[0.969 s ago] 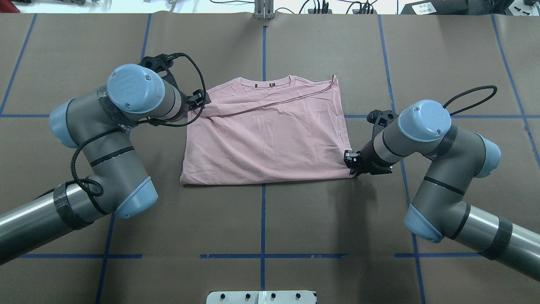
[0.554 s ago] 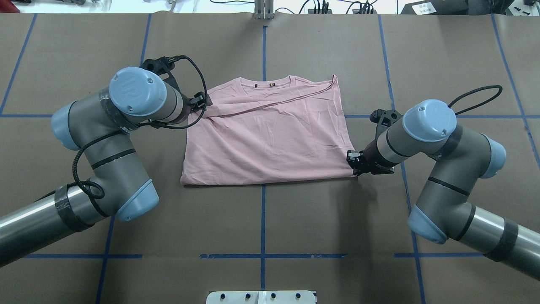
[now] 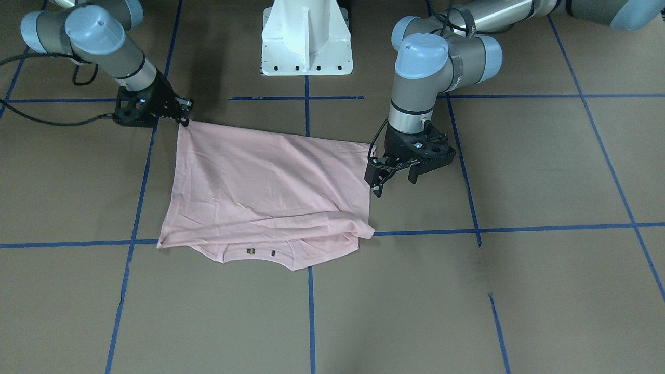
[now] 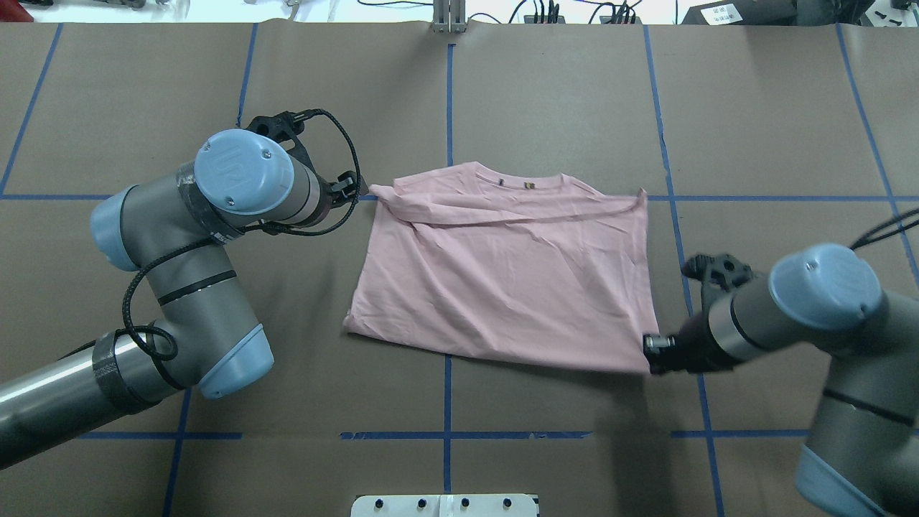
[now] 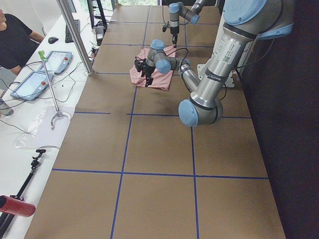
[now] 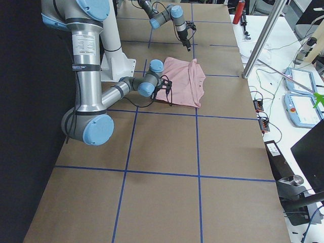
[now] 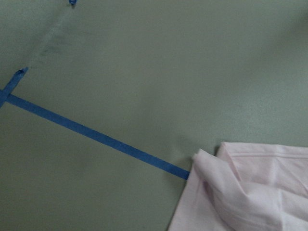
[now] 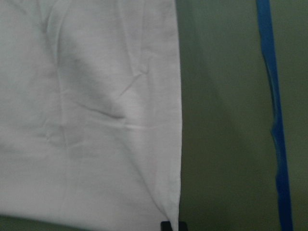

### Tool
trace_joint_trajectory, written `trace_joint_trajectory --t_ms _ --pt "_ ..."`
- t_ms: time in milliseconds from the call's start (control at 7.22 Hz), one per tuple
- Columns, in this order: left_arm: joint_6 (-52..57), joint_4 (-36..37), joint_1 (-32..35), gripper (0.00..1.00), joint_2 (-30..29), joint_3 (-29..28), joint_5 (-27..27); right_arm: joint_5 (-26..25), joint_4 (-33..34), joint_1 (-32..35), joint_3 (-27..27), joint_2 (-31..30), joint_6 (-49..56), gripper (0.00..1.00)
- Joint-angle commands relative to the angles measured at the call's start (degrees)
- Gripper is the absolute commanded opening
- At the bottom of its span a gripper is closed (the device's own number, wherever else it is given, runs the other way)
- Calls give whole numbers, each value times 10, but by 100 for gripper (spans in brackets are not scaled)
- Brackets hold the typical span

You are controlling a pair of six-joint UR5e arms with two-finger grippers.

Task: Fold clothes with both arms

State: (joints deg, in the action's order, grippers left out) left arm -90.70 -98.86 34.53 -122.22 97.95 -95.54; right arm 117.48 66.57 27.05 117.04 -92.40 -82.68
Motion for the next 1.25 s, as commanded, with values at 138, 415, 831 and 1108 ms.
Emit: trace_joint_trajectory --t_ms 138,415,831,1108 --pt "-10 6 -14 100 1 6 2 -2 -1 -172 71 -59 -111 0" --pt "-21 16 -40 100 0 24 0 -20 -6 -180 84 -52 -131 100" --pt "-149 80 -160 100 -2 59 1 -30 -8 -67 123 -19 -131 100" --pt "-171 75 -174 100 -14 20 2 -30 -8 -35 119 6 -131 100"
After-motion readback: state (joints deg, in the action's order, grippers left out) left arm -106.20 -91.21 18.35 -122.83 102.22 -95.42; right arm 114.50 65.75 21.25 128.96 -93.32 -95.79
